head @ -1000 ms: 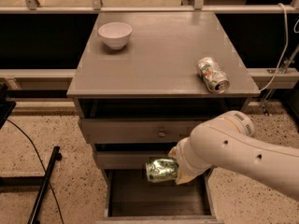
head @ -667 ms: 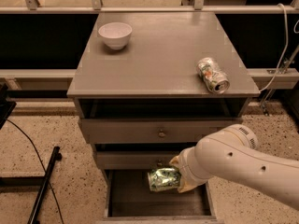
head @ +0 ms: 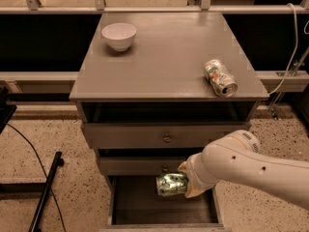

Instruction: Place green can into bottom drawer

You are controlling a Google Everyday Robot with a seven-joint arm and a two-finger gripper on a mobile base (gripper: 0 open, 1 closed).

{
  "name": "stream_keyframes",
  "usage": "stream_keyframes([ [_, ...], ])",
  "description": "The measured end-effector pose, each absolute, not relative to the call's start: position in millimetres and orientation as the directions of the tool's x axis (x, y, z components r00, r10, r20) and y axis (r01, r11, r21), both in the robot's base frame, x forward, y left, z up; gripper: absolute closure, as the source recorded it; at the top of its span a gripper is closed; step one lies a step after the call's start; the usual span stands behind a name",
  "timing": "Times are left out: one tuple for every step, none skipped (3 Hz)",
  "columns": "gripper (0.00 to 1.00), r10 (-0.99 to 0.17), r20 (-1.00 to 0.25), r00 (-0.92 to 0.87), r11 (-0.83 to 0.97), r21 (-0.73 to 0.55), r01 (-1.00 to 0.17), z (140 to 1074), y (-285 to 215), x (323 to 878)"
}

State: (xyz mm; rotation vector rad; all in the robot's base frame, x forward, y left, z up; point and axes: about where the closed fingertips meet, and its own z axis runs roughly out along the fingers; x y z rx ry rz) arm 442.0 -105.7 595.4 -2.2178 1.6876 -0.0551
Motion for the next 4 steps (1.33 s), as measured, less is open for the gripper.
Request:
stream_keyframes([
  [1.0, -0.943, -0.262, 0.203, -0.124, -0.29, -0.949, 535.8, -135.6, 455.1],
  [1.0, -0.926, -0.328, 0.189, -0.077, -0.326, -0.942, 478.3, -166.1, 469.8],
  [1.0, -0.911, -0.365, 0.192, -0.088, -0.285, -0.955, 407.2, -177.8, 473.6],
  [1.0, -0.893, -0.408, 0.189, -0.106, -0.217, -0.97, 344.3, -178.1, 469.8],
])
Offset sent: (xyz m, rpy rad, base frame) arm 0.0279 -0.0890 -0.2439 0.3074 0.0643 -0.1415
